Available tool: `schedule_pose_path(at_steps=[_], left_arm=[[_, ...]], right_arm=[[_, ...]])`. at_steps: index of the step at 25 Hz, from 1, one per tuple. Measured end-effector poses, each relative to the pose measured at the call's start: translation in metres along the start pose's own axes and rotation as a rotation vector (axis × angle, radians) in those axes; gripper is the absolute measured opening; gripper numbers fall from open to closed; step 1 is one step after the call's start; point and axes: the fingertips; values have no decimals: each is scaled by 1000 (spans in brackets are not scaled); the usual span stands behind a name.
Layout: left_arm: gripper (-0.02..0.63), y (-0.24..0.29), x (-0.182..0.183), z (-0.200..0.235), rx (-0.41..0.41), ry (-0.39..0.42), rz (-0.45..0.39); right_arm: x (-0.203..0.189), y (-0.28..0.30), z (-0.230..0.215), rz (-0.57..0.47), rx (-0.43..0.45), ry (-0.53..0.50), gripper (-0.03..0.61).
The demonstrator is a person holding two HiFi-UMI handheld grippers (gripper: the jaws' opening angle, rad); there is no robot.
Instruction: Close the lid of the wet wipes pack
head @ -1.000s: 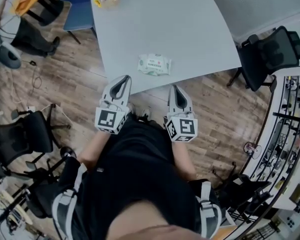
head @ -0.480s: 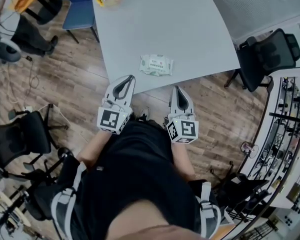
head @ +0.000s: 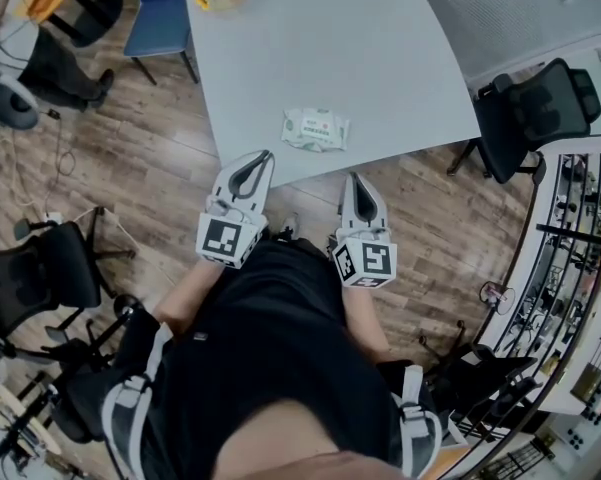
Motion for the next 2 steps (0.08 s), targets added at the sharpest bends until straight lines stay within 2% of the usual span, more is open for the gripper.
schedule_pose_path(at_steps=[2], left_arm=[[34,-6,0,3,-6,1,2]], right_arm=[[0,-1,8,0,0,-5,21]])
Point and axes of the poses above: the fingertips, and each gripper's own axes: y forward along the fingers, z to its left, x out of its top, and after that the axes turned 2 degrees about y, right-handed
